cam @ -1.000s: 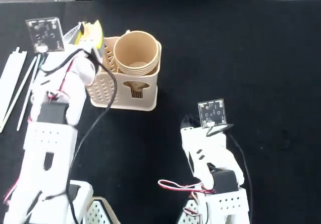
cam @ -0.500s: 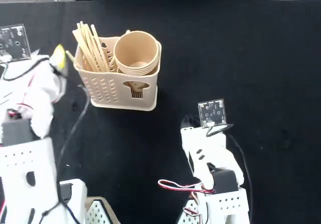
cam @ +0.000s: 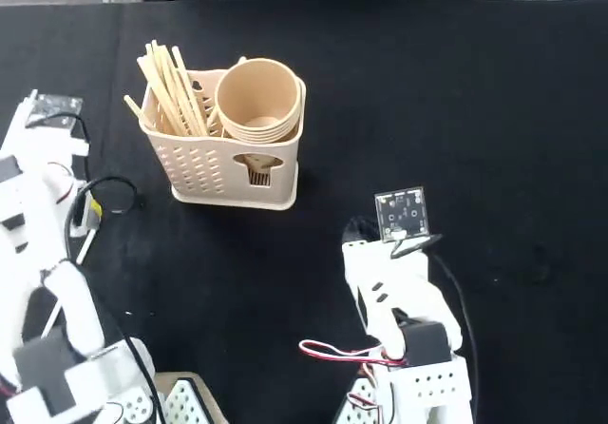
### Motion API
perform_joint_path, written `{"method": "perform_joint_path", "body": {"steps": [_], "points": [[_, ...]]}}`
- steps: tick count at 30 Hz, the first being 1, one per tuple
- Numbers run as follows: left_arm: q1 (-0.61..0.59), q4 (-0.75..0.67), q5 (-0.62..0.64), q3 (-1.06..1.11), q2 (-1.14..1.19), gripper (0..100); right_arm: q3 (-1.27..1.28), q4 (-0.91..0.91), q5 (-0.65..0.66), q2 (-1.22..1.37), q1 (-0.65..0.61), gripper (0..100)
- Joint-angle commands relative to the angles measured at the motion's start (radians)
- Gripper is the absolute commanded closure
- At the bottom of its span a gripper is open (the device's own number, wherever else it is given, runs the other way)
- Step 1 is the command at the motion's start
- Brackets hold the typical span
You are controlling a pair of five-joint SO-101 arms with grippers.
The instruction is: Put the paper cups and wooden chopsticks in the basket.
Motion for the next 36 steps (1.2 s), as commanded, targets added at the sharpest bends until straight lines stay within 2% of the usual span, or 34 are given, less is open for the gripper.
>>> {"method": "perform_joint_path", "body": {"steps": [1,12,18,20,23,26,30,36], "points": [[-0.010,-0.103,-0.064,0.016,0.089,83,-0.001,0.000,0.011,-0.012,0.012,98.5],[-0.012,-0.272,-0.078,-0.021,0.399,83,-0.001,0.000,0.011,-0.012,0.012,98.5],[-0.013,-0.273,-0.091,-0.102,0.509,83,-0.001,0.000,0.011,-0.012,0.012,98.5],[-0.013,-0.270,-0.141,-0.099,0.523,88,-0.001,0.000,0.011,-0.012,0.012,98.5],[-0.013,-0.222,-0.224,-0.090,0.525,98,-0.001,0.000,0.011,-0.012,0.012,98.5],[-0.013,-0.167,-0.278,-0.099,0.523,97,-0.001,0.000,0.011,-0.012,0.012,98.5],[-0.013,-0.158,-0.281,-0.114,0.483,97,-0.001,0.000,0.011,-0.012,0.012,98.5],[-0.002,-0.160,-0.244,-0.012,0.180,97,-0.001,0.000,0.011,-0.012,0.012,98.5]]}}
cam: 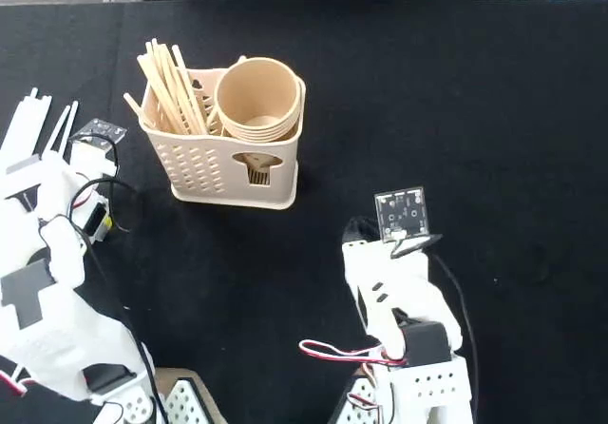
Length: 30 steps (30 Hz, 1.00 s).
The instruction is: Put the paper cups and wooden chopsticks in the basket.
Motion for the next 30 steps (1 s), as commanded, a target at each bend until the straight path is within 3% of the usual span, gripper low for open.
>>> {"method": "perform_joint_path", "body": {"steps": [1,9,15,19,23,26,30], "points": [[-0.007,-0.006,0.034,0.062,-0.247,97,-0.001,0.000,0.011,-0.012,0.012,98.5],[0.071,-0.044,0.172,0.277,-0.988,97,-0.001,0.002,0.011,-0.012,0.012,98.5],[0.096,-0.405,0.456,0.390,-1.386,97,-0.001,0.002,0.011,-0.012,0.012,98.5],[0.145,-0.658,0.629,0.443,-1.467,97,-0.001,0.002,0.011,-0.012,0.012,98.5],[0.219,-0.806,0.813,0.394,-1.441,97,-0.001,0.002,0.011,-0.012,0.012,98.5],[0.254,-0.835,0.988,0.291,-1.401,97,-0.001,0.002,0.011,-0.012,0.012,98.5],[0.288,-0.835,1.122,0.130,-1.318,97,-0.001,0.002,0.011,-0.012,0.012,98.5]]}}
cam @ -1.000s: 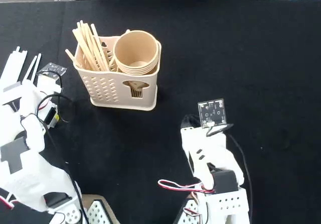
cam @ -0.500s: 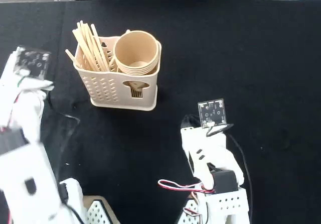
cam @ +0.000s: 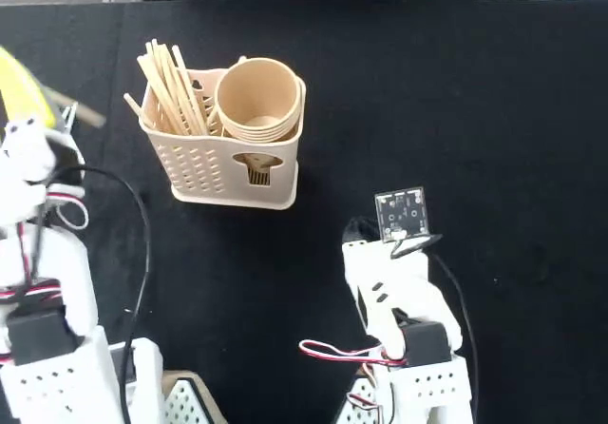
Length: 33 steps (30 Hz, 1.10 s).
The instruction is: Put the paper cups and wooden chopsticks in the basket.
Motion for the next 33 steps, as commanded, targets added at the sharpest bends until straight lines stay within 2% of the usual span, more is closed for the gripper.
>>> {"method": "perform_joint_path", "body": {"steps": [1,8,21,25,30,33], "points": [[0.038,-0.021,0.106,-0.166,0.074,97,-0.001,0.002,0.011,-0.012,0.012,98.5],[0.113,-0.023,0.155,-0.163,0.227,97,-0.001,0.002,0.011,-0.012,0.012,98.4],[0.237,-0.023,0.147,0.016,0.258,97,-0.001,0.000,0.011,-0.012,0.012,98.4],[0.237,-0.012,0.149,0.016,0.258,85,-0.001,0.000,0.011,-0.012,0.012,98.4],[0.231,0.180,0.149,-0.116,0.259,82,-0.001,0.000,0.011,-0.012,0.012,98.4],[0.228,0.242,0.144,-0.203,0.259,82,-0.001,0.000,0.011,-0.012,0.012,98.4]]}}
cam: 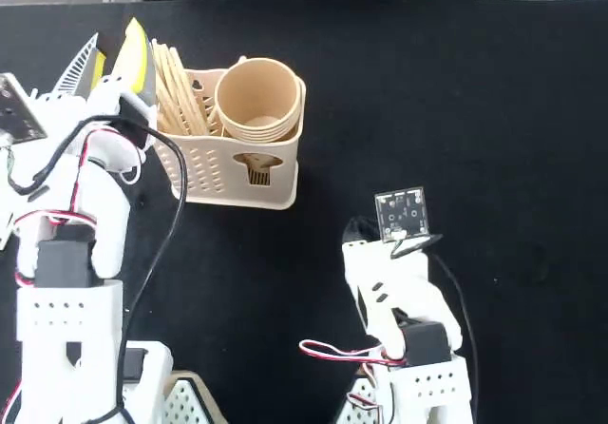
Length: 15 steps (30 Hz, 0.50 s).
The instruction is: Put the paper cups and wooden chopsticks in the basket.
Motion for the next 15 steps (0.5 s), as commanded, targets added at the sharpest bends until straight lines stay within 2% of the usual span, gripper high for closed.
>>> {"method": "perform_joint_path", "body": {"steps": [1,5,8,12,15], "points": [[-0.008,0.071,-0.017,-0.148,0.000,82,-0.001,0.000,0.011,-0.012,0.012,98.4],[-0.101,0.150,-0.092,-0.245,0.012,83,-0.001,0.000,0.011,-0.012,0.012,98.4],[-0.251,0.221,-0.147,-0.311,0.095,83,-0.001,0.000,0.011,-0.012,0.012,98.4],[-0.430,0.351,-0.249,-0.427,0.316,83,-0.001,0.000,0.011,-0.012,0.012,98.4],[-0.506,0.459,-0.370,-0.539,0.523,83,-0.001,0.000,0.011,-0.012,0.012,98.4]]}}
